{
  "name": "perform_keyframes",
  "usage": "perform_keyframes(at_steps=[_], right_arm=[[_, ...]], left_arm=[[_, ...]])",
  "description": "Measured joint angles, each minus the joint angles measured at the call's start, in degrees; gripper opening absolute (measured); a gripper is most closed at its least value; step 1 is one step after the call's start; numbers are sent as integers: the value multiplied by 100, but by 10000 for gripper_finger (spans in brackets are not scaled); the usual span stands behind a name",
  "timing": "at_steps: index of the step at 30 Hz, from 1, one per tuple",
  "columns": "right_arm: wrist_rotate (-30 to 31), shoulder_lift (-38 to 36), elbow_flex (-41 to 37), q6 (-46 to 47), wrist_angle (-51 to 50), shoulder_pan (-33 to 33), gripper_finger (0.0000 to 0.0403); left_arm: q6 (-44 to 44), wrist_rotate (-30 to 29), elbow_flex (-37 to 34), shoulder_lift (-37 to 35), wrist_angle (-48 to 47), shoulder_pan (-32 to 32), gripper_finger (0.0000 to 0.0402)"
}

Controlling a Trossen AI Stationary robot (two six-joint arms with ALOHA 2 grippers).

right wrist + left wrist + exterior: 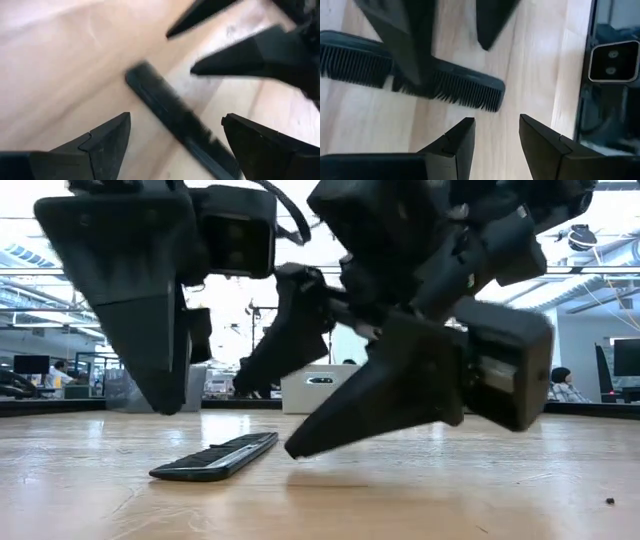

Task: Pick & Place Travel size toiletries
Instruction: Put the black comb into the gray bin

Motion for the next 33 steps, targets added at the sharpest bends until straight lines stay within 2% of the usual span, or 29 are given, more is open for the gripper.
perform_keyframes(at_steps=[3,8,14,21,33], right_arm=[[-85,-4,1,-177,153,-3,313],[-292,142,-3,-250,331,-174,313],[-281,216,-2,-215,446,-266,313],[427,101,-6,-255,279,-236,313],[927,-20,-6,-169,268,-246,313]], left_arm=[[-241,-563,0,80,318,-161,152],[-822,-1709,0,121,110,-184,152],[-1361,-2264,-22,148,-7,-328,152],[-1409,-1938,-10,359,155,-499,152],[-582,-1547,20,625,-404,-454,152]])
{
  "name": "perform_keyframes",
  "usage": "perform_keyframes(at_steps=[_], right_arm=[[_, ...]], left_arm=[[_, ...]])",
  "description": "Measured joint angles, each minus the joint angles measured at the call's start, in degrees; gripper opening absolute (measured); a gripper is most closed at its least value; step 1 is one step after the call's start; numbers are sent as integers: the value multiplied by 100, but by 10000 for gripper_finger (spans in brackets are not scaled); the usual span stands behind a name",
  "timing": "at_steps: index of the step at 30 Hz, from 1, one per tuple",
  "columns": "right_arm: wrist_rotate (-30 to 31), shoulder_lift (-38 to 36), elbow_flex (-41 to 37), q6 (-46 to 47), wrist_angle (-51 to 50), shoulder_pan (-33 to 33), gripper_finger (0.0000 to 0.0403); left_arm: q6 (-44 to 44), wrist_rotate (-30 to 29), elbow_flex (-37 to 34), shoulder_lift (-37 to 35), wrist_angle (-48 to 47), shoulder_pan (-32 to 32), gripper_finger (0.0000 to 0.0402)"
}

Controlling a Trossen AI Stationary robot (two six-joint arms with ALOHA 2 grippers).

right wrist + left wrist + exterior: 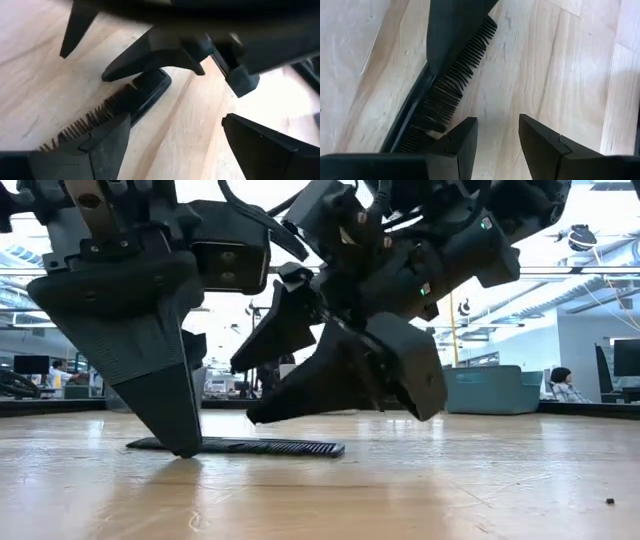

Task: Pick & Place Travel size toiletries
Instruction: Put the black comb into the gray bin

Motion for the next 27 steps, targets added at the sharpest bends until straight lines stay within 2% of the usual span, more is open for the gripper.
perform_keyframes(at_steps=[4,9,19,22,27], right_arm=[[-1,-68,-4,528,-202,63,313],[231,-120,-9,896,-316,263,313],[1372,-118,2,1474,-1084,366,313],[1626,-118,7,1658,-1234,269,313],[1609,-118,7,2124,-1362,56,313]], left_arm=[[322,60,-4,1,32,180,152],[821,-713,-41,11,-24,477,152],[1588,-543,-56,-181,185,814,152],[1990,-531,-87,-473,-146,857,152],[2479,-788,-78,-1124,-959,1035,152]])
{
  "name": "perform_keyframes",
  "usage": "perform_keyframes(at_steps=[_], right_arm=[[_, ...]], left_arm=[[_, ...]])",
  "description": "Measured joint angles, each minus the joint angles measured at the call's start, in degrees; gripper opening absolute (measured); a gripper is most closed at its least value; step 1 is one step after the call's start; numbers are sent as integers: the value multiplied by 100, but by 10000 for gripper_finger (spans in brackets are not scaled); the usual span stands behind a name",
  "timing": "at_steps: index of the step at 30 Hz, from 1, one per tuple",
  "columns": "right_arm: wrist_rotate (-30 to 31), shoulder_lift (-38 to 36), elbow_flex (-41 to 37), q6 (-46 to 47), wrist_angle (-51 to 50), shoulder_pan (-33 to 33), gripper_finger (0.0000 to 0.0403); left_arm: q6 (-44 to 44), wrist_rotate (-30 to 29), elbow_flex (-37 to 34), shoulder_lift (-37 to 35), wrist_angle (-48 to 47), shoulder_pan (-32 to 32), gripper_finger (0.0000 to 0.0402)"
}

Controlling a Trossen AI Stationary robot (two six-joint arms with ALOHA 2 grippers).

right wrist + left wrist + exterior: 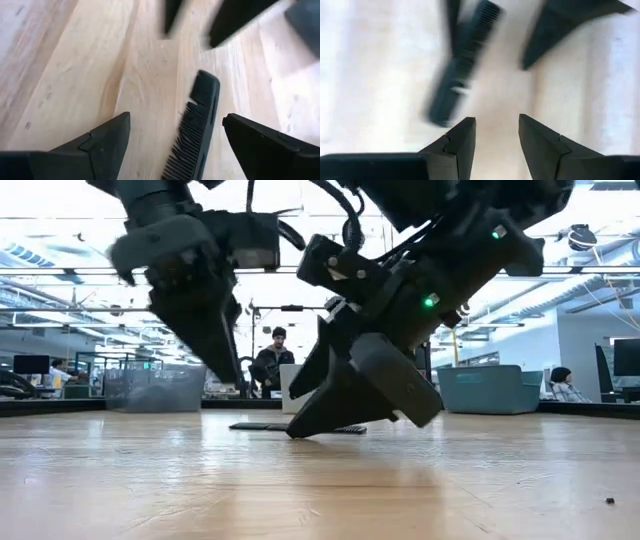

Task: Pick & Place Travel size toiletries
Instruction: Put the black comb into the gray bin

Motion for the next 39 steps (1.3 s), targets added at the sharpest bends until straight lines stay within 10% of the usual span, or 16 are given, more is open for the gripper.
perform_keyframes(at_steps=[6,16,25,39], right_arm=[[-30,-2,-55,408,-193,-174,313],[-19,-22,-336,520,-157,-288,313],[-333,-22,-493,678,-156,-511,313],[-1037,-9,-498,725,-87,-747,313]], left_arm=[[392,38,16,-424,-547,760,152],[1207,2159,24,273,217,1968,188],[1588,3063,51,765,634,1951,264],[1641,3757,32,809,868,1830,215]])
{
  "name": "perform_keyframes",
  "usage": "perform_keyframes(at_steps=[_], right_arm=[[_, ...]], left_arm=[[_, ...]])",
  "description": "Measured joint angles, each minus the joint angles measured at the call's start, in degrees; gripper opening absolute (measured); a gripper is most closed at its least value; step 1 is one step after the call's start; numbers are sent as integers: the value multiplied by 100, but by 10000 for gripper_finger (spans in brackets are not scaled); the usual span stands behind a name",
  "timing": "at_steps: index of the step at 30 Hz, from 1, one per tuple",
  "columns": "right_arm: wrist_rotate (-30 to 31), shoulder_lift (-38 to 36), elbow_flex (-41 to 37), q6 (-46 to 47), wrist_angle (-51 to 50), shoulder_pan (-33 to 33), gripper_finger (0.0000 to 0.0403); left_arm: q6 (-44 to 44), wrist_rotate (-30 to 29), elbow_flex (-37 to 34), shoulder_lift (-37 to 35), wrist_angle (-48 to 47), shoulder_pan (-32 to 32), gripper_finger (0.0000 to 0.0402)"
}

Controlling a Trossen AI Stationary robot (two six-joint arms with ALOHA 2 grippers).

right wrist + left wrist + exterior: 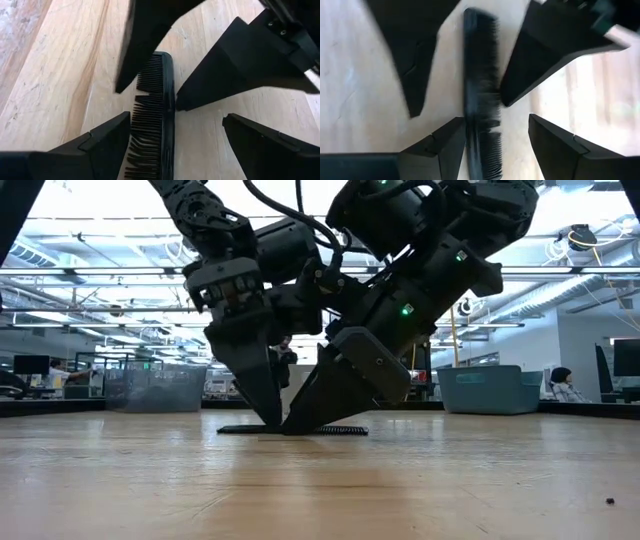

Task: Pick & Place Travel size toiletries
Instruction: Put the black comb into the gray bin

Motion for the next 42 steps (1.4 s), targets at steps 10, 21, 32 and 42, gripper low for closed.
perform_keyframes(at_steps=[10,21,32,42], right_arm=[[1,2,-2,-53,-5,2,313],[-25,2,-4,-14,-23,0,313],[-130,2,-7,-37,11,0,313],[-474,0,-7,-225,347,-51,313]], left_arm=[[-219,835,-3,0,628,-22,184],[-1013,259,11,-82,-872,-54,184],[-1071,-387,10,-196,-842,-327,204],[-1069,-1151,-8,-561,-1387,-304,185]])
